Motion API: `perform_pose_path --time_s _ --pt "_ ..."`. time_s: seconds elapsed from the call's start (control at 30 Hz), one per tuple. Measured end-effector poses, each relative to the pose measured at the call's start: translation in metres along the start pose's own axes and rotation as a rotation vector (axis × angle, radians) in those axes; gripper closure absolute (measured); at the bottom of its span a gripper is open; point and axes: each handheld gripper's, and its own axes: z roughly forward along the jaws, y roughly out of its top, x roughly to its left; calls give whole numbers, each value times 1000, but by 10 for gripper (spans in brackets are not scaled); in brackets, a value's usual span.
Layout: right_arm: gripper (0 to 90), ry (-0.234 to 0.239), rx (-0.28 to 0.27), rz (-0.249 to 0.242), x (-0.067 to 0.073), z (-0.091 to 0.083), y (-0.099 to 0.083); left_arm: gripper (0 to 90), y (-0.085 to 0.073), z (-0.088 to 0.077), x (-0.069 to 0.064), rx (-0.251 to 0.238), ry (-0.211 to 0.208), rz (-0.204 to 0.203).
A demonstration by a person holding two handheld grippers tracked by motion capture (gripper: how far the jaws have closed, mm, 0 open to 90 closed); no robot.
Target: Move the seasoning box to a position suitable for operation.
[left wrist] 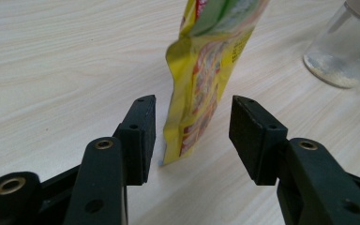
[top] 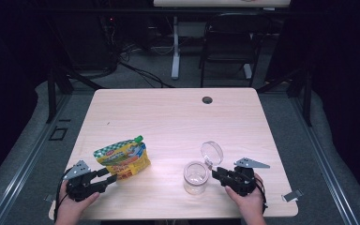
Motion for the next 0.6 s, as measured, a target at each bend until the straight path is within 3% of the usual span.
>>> perform_pose_path --time_s 0.13,0.2,0.33,0.47,0.6 --pt "675 -5 -7 8 -1 -4 -3 543 3 4 3 8 -13 -4" --pt "675 -14 -7 16 -2 -8 -5 564 4 7 4 -12 -23 -16" --pt "674 -19 -11 24 -4 -11 -6 597 5 11 4 5 -29 -6" --pt "670 -23 -25 36 -6 -14 -7 657 6 13 1 13 -8 8" --pt "670 -24 -26 40 -7 -15 -7 717 5 11 -1 9 -19 7"
